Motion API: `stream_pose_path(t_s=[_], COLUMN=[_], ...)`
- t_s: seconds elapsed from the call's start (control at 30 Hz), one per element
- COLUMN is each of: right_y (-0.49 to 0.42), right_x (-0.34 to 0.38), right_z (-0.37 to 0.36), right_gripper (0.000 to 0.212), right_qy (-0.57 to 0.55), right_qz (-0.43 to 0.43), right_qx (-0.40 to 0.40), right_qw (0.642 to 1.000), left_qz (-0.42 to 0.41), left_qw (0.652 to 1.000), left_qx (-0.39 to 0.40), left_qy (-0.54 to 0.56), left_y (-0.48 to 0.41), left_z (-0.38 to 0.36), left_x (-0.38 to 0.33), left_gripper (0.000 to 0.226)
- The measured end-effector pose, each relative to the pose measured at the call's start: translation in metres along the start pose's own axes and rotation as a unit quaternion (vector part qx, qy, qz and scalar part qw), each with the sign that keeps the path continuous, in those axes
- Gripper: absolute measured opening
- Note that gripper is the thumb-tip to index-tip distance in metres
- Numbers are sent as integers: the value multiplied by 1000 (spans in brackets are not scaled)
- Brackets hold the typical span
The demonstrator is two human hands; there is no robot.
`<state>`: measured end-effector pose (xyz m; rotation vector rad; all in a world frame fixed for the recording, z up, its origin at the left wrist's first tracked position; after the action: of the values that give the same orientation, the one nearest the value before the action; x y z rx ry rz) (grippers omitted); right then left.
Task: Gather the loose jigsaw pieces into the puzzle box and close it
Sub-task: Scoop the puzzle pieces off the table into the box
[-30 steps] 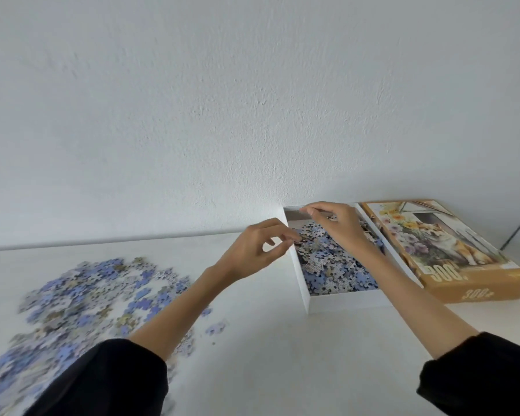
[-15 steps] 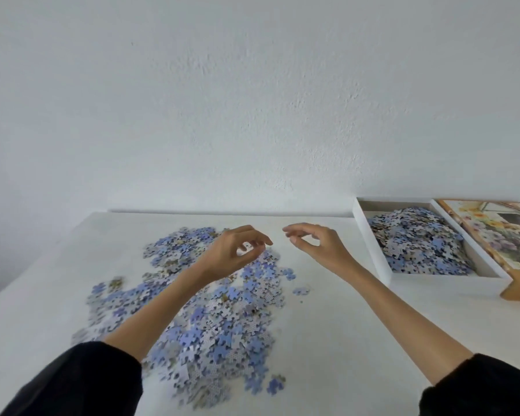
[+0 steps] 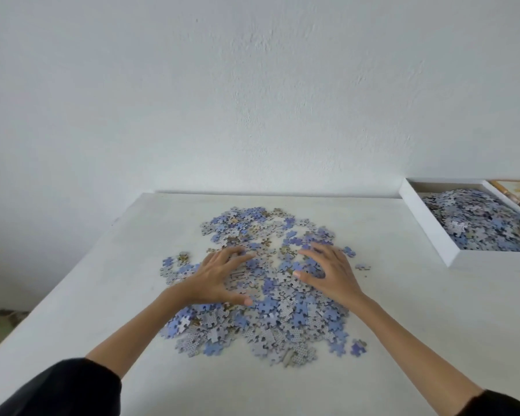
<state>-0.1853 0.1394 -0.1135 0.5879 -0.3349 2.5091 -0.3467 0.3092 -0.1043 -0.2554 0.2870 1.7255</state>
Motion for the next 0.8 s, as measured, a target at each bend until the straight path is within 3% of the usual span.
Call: stream_pose_path(t_s=[0.1, 0.27, 0.33, 0.47, 0.6, 0.7, 0.8], right_y=[0, 0, 8, 24, 29, 26, 19], right_x=[15, 23, 23, 32, 45, 53, 60], right_z=[-9, 1, 1, -21, -30, -36, -43], right_gripper=[101, 93, 96, 121, 120, 122, 124], right_qy=[28, -104, -89, 5, 11, 44, 64], right_qz=[2, -20, -22, -6, 13, 24, 38], right_qx=[-7, -21, 20, 162, 239, 249, 208], right_qw=[1000, 994, 996, 987, 971, 967, 975], left_qz=[-15, -29, -52, -74, -80, -93, -94], left_qw=[1000, 999, 998, 995, 990, 988, 992], left_qx=[-15, -1, 28, 70, 117, 121, 80], left_qy=[-22, 37, 16, -2, 21, 10, -2], left_y=[3, 2, 8, 17, 14, 11, 6], left_z=[-6, -1, -3, -7, -11, -16, -18], left_x=[-3, -1, 2, -3, -16, -24, -22], left_gripper=[112, 116, 121, 127, 134, 133, 132])
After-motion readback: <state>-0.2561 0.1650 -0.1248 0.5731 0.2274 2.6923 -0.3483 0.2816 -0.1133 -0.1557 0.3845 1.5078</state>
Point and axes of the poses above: each hand's wrist, its own y-axis away from the middle knuckle, its own z-axis out of the back of the hand, x = y × z, the point moved 6 cm from there along -y, towards the middle knuckle, and after that the axes turned 1 degree about y, right-handed, at the moved point
